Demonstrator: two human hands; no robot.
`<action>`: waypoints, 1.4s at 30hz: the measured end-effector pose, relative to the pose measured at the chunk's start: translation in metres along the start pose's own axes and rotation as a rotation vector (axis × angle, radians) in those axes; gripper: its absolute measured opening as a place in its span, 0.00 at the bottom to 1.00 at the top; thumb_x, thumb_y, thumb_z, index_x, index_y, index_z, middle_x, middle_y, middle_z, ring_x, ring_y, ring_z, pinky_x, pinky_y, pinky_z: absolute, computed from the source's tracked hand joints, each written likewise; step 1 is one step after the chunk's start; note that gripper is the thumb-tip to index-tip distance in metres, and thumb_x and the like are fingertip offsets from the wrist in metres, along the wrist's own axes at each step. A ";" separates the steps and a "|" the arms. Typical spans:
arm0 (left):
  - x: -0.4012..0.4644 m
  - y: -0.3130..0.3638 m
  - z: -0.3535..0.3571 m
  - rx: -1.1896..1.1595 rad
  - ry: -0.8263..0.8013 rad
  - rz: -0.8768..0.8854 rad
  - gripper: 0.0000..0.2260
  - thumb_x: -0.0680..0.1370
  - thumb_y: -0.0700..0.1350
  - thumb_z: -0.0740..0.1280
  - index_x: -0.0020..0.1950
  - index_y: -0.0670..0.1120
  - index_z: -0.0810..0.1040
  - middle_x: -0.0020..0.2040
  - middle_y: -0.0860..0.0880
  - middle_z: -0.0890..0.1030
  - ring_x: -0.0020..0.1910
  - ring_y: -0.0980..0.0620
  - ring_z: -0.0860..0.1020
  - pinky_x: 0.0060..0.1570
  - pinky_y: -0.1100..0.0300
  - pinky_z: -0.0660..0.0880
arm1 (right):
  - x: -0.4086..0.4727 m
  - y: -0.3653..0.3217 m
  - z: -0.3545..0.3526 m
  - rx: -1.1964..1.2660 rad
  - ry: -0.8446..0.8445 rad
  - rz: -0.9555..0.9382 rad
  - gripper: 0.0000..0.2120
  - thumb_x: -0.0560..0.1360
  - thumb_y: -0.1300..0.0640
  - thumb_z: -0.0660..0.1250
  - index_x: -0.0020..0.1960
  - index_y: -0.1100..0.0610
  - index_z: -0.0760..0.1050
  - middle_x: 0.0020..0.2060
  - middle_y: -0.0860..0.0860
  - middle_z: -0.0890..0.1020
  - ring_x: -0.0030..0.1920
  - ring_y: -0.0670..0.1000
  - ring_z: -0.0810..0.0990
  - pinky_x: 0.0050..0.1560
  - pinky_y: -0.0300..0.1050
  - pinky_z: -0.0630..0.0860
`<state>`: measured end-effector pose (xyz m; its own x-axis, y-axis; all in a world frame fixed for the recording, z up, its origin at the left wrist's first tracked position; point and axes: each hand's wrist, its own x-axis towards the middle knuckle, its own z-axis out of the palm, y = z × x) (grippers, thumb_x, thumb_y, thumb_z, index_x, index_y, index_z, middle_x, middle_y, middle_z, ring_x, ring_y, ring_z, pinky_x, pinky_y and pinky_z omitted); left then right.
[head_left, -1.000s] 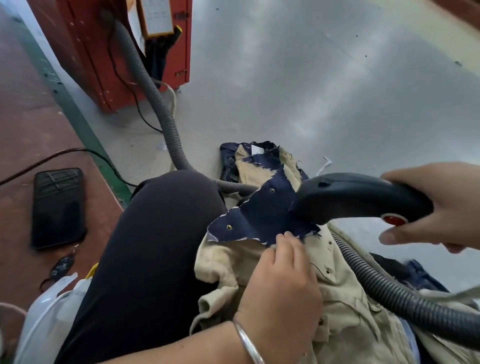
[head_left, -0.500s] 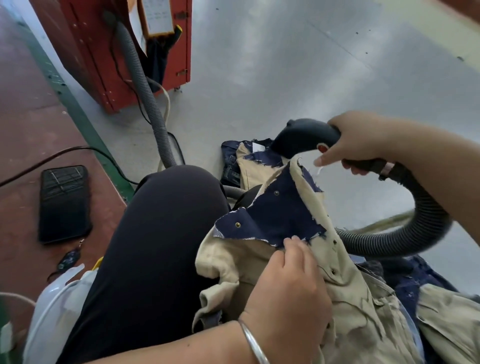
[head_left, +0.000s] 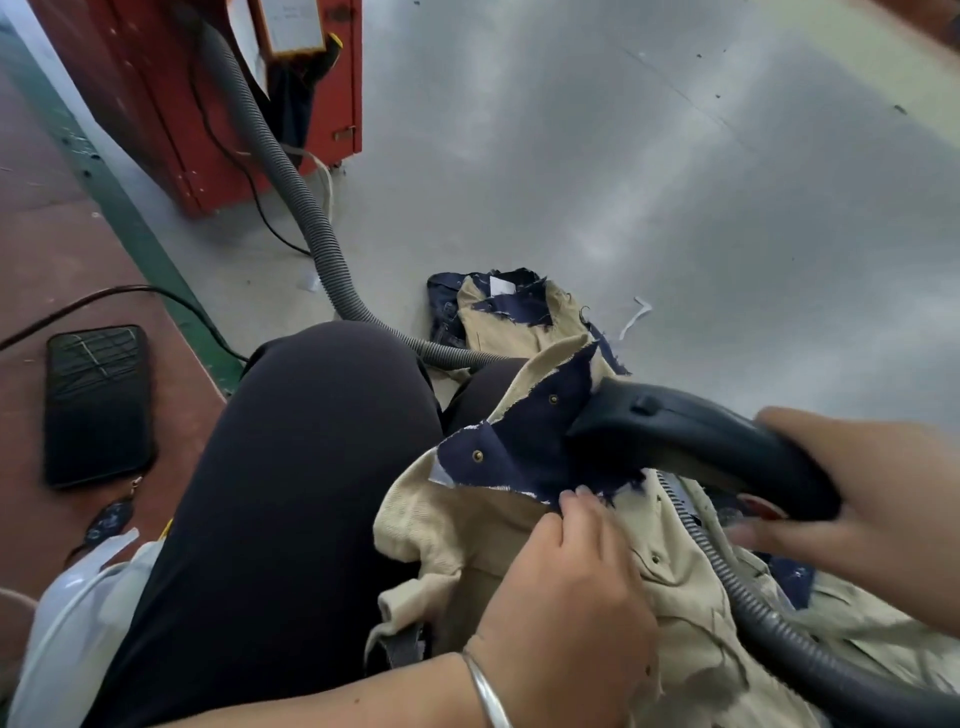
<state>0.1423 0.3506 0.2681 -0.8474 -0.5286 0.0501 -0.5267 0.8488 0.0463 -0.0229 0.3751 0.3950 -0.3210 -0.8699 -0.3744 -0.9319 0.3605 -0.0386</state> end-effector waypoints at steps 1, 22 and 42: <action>0.000 0.000 -0.001 0.000 -0.019 0.009 0.19 0.69 0.39 0.55 0.49 0.40 0.84 0.45 0.40 0.84 0.42 0.45 0.83 0.36 0.63 0.76 | 0.007 -0.011 -0.001 -0.003 -0.038 0.022 0.17 0.59 0.34 0.73 0.43 0.31 0.68 0.35 0.25 0.76 0.25 0.37 0.73 0.27 0.44 0.71; -0.001 -0.002 -0.005 -0.020 -0.019 -0.003 0.21 0.69 0.40 0.54 0.50 0.43 0.85 0.46 0.42 0.85 0.44 0.47 0.83 0.37 0.64 0.77 | -0.016 0.002 -0.007 0.180 0.161 0.020 0.20 0.55 0.30 0.69 0.42 0.37 0.71 0.27 0.38 0.79 0.22 0.45 0.76 0.23 0.45 0.76; 0.000 -0.003 -0.004 -0.063 0.030 -0.038 0.20 0.69 0.37 0.55 0.47 0.43 0.86 0.45 0.43 0.85 0.40 0.49 0.83 0.33 0.65 0.74 | 0.071 -0.019 -0.030 0.315 0.196 0.072 0.14 0.68 0.46 0.77 0.44 0.49 0.74 0.23 0.52 0.80 0.20 0.48 0.78 0.17 0.38 0.70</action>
<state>0.1446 0.3478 0.2720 -0.8240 -0.5614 0.0767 -0.5524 0.8261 0.1115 -0.0330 0.2966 0.3968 -0.4389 -0.8753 -0.2030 -0.8178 0.4827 -0.3134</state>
